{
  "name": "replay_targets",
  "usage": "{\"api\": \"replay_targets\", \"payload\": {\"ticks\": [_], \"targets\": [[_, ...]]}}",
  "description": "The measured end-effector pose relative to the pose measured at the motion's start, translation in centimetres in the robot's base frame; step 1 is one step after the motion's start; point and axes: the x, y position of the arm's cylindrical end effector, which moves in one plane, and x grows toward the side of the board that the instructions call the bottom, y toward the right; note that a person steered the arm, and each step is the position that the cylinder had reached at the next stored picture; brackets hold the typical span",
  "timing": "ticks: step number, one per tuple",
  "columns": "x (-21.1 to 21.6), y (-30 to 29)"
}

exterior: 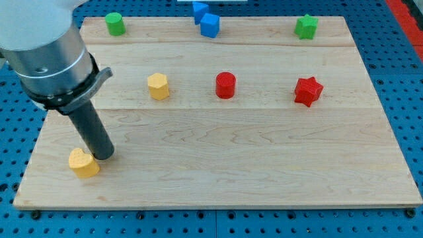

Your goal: Move the yellow hexagon towards bottom center of the board

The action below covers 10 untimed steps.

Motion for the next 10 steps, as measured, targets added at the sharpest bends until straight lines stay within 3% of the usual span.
{"api": "replay_targets", "payload": {"ticks": [10], "targets": [[-1.6, -1.7]]}}
